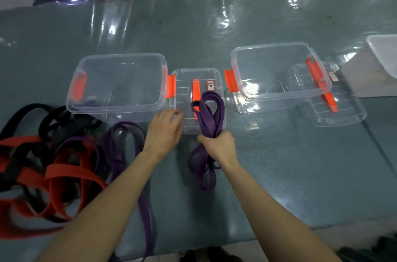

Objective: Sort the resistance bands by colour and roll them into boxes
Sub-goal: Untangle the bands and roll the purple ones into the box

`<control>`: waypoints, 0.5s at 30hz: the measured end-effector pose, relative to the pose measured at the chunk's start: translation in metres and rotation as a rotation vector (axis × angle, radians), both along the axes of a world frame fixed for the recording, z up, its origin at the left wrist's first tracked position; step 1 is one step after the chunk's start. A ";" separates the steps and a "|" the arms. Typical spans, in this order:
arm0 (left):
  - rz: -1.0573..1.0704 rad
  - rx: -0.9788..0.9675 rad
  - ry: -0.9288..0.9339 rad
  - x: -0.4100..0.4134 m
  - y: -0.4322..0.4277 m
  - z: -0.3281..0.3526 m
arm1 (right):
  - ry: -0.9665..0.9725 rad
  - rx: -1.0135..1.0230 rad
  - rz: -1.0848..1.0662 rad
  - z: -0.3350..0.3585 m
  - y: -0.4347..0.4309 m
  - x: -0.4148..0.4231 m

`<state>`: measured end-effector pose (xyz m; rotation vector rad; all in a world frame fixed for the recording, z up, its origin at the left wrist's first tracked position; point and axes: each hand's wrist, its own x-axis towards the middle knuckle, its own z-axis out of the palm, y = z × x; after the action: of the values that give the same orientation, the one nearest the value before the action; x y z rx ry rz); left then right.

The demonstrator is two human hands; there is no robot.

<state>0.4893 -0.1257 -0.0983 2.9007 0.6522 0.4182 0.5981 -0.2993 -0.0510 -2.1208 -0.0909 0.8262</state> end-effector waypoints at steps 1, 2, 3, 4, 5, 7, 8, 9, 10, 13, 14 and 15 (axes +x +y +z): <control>0.049 0.100 -0.171 -0.008 0.002 0.007 | -0.003 0.021 0.010 0.004 0.011 0.003; 0.121 0.195 -0.285 -0.016 0.007 0.014 | -0.003 0.035 0.028 0.006 0.022 0.005; 0.205 0.262 -0.329 -0.023 0.015 0.022 | -0.015 0.015 0.062 0.007 0.032 0.005; 0.278 0.293 -0.334 -0.028 0.023 0.030 | -0.063 -0.046 0.118 0.005 0.040 0.002; 0.321 0.293 -0.315 -0.032 0.031 0.037 | -0.150 -0.136 0.193 -0.001 0.044 -0.002; 0.341 0.260 -0.256 -0.035 0.046 0.048 | -0.360 -0.311 0.326 -0.018 0.047 -0.013; 0.343 0.245 -0.223 -0.036 0.053 0.053 | -0.430 -0.369 0.369 -0.026 0.046 -0.019; 0.340 0.221 -0.182 -0.037 0.060 0.056 | -0.475 -0.410 0.400 -0.036 0.044 -0.024; 0.319 0.181 -0.128 -0.037 0.067 0.056 | -0.507 -0.443 0.423 -0.044 0.043 -0.028; 0.179 0.088 -0.024 -0.039 0.081 0.049 | -0.587 -0.437 0.416 -0.056 0.042 -0.038; 0.166 0.079 -0.031 -0.039 0.082 0.047 | -0.633 -0.397 0.402 -0.057 0.043 -0.039; 0.163 0.078 -0.042 -0.038 0.084 0.046 | -0.682 -0.359 0.402 -0.058 0.044 -0.040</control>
<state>0.4514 -0.0417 -0.0525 2.9131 0.8885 0.5344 0.5584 -0.2558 -0.1088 -2.6957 -0.7971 0.3065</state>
